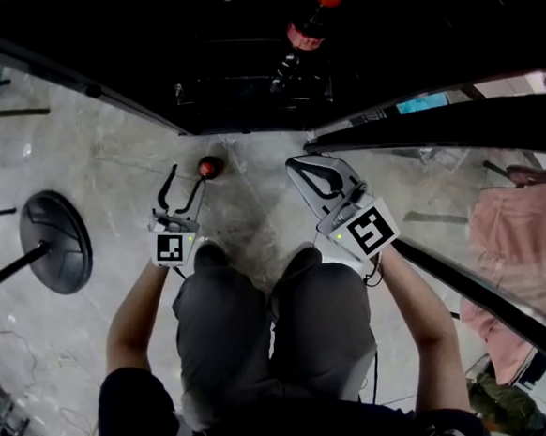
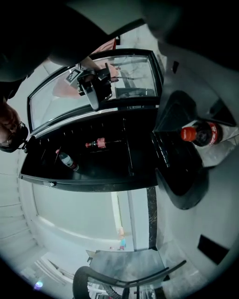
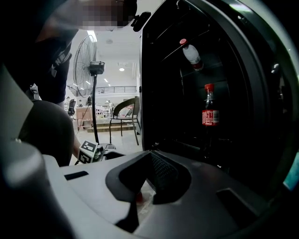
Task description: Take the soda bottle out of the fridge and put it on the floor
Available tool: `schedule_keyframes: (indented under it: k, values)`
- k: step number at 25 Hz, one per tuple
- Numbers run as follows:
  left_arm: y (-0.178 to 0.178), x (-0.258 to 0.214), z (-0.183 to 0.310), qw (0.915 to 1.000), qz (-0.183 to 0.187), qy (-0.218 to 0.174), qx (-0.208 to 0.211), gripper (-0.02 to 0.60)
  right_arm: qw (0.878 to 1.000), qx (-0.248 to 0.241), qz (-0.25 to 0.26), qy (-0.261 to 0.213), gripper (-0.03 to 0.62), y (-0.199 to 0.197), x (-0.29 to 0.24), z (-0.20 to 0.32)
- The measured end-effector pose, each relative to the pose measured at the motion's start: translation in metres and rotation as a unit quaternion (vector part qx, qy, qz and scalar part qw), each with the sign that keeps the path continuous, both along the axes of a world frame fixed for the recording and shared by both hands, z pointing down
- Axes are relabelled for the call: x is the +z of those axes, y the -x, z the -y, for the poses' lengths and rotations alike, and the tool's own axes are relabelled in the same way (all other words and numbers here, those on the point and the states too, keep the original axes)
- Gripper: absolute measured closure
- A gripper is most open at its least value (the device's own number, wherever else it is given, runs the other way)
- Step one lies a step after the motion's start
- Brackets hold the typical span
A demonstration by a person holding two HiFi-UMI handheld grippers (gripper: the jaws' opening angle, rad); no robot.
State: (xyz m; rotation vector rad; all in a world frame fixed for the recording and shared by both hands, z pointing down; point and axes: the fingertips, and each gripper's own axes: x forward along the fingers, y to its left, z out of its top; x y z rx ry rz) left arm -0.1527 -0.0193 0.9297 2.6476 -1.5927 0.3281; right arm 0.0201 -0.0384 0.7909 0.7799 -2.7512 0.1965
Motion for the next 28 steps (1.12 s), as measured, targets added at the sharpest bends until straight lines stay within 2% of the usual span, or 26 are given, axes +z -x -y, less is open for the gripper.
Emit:
schedule_keyframes:
  k: [5,6,11,15,20,25,28]
  values:
    - [0.004,-0.025,0.005,1.0,0.001,-0.001,-0.01,0.356,1.0,0.002,0.004,0.0,0.577,0.0,-0.015,-0.002]
    - [0.003,-0.032,0.006,0.9999,0.001,-0.004,-0.01,0.382,1.0,0.003,0.004,0.0,0.577,0.0,-0.019,-0.002]
    - [0.002,-0.053,0.011,0.9999,-0.006,-0.005,-0.013,0.436,1.0,0.004,0.003,-0.001,0.577,-0.001,-0.031,0.0]
    - [0.001,-0.069,0.015,0.9999,0.003,-0.009,-0.014,0.499,1.0,0.001,0.005,-0.001,0.577,0.0,-0.042,-0.001]
    - [-0.002,-0.102,0.017,0.9996,0.007,-0.023,-0.014,0.544,1.0,0.007,0.009,0.007,0.577,0.001,-0.067,0.002]
    - [-0.004,-0.156,0.014,0.9995,-0.012,-0.024,-0.018,0.557,1.0,0.012,0.016,0.005,0.577,0.005,-0.107,-0.003]
    - [-0.002,-0.188,0.012,0.9995,-0.01,-0.021,-0.023,0.557,1.0,0.02,0.018,0.004,0.577,0.008,-0.136,-0.007]
